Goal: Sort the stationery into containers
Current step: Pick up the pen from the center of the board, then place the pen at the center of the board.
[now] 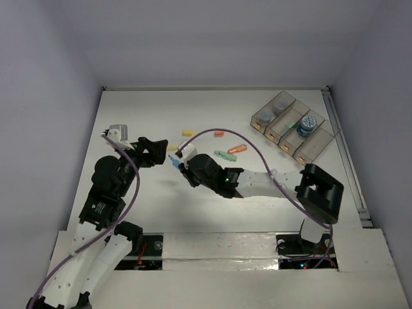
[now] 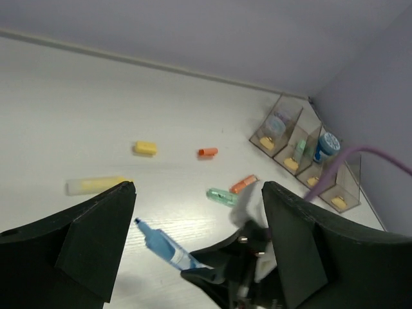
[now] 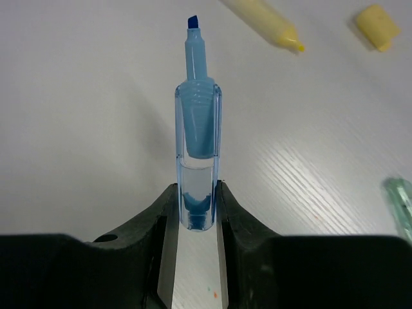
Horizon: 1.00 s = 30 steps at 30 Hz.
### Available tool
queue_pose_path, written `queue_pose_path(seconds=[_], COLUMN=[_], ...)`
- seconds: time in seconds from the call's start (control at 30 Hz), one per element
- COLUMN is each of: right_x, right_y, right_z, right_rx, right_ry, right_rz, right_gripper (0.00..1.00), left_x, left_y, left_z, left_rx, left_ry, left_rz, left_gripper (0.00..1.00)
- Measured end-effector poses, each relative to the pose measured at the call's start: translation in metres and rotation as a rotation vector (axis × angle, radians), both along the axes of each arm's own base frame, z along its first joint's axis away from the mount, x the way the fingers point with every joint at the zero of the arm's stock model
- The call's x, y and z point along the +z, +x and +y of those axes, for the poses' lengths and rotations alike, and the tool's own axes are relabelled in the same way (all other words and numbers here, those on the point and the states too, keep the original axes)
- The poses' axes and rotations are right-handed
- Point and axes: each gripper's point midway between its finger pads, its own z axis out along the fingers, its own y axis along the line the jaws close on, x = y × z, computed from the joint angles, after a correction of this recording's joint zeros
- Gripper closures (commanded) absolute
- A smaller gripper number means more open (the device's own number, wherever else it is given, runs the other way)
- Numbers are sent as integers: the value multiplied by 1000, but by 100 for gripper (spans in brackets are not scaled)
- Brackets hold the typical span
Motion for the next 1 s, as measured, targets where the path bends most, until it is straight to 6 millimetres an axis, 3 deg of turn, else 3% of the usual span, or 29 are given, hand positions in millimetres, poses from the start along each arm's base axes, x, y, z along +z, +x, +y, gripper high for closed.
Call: queue_pose_path(seconds=[0.23,0.47,0.73,1.0], right_x=[52,94,115,106], right_y=[-4,0,21,22], right_z=[-37,-54,-77,-82], right_rx=[-56,-95,-170,-184], right_ry=[93,166,225,244], right_rz=[-72,-128,-129,-45], right_gripper=[92,94,96,98], left_x=[-28,-50,-92,-67], left_y=[12,15,8,1], left_z=[-31,-55,-64,-65], left_rx=[-122,-209,-234,-275], left_ry=[-54,-223,-501,-634], left_rz=[146,217,309,222], left_gripper=[25,23,21,26])
